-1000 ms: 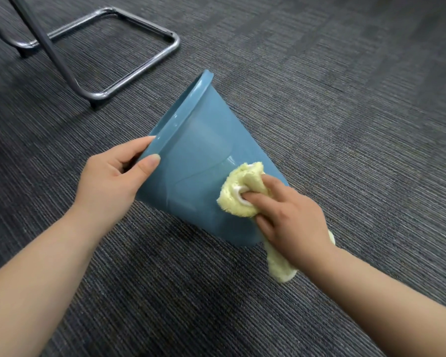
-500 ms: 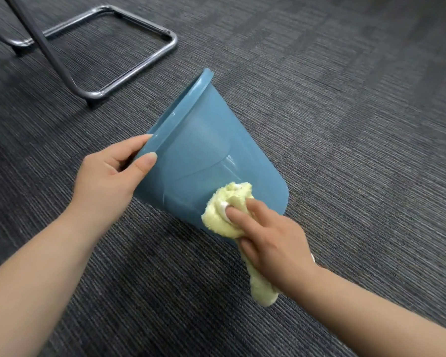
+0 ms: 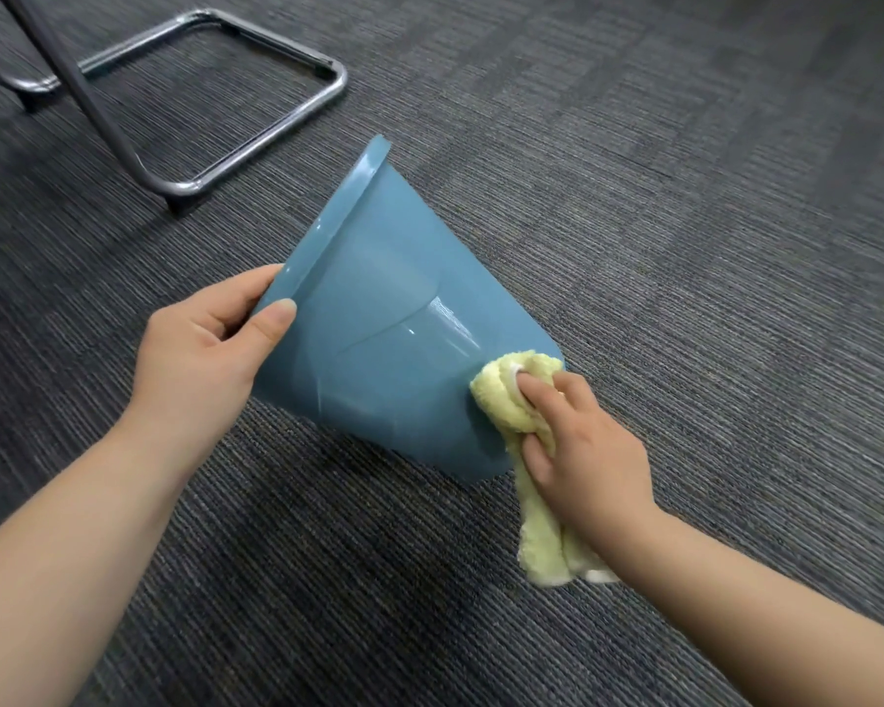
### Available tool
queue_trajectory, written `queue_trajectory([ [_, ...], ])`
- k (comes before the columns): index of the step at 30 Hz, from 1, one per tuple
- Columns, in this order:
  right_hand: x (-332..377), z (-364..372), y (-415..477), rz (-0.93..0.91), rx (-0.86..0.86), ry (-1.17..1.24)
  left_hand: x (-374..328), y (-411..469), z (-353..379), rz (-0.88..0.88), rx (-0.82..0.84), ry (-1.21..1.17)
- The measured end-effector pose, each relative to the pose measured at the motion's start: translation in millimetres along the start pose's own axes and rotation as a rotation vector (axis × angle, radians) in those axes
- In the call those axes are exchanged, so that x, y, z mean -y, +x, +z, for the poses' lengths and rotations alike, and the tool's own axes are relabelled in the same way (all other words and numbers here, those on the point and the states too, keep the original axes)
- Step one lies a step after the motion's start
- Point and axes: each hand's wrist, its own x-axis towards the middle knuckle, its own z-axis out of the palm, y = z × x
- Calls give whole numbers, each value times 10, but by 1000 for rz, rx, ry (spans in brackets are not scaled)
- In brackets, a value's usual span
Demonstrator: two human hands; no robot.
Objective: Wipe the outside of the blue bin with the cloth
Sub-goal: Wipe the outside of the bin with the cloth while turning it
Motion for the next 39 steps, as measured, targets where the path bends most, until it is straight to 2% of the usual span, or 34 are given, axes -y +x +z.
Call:
queue_trajectory([
  [3, 262, -61, -25, -156, -17, 25, -42, -30, 59, 58, 9, 43],
  [6, 278, -105, 34, -173, -18, 14, -48, -36, 46, 44, 7, 32],
  [11, -174, -136, 328, 203, 30, 87, -54, -88, 19, 48, 64, 45],
  [13, -238, -186, 384, 249, 44, 120, -102, -100, 57, 56, 94, 40],
  [16, -179, -289, 416, 193, 15, 191, -172, -122, 123, 69, 135, 42],
  [20, 58, -427, 470, 10, -124, 251, -227, -136, 176, 102, 167, 58],
  [23, 86, -429, 462, -31, -128, 242, -234, -132, 165, 113, 177, 57],
  [30, -309, -270, 385, 330, 122, 145, -218, -143, 134, 116, 177, 69],
  [33, -163, -297, 395, 267, 26, 150, -223, -114, 169, 123, 175, 78],
  [36, 135, -341, 399, 78, -112, 201, -216, -53, 185, 115, 142, 87],
  [39, 326, -314, 315, -110, -136, 159, -165, -13, 154, 103, 87, 79],
])
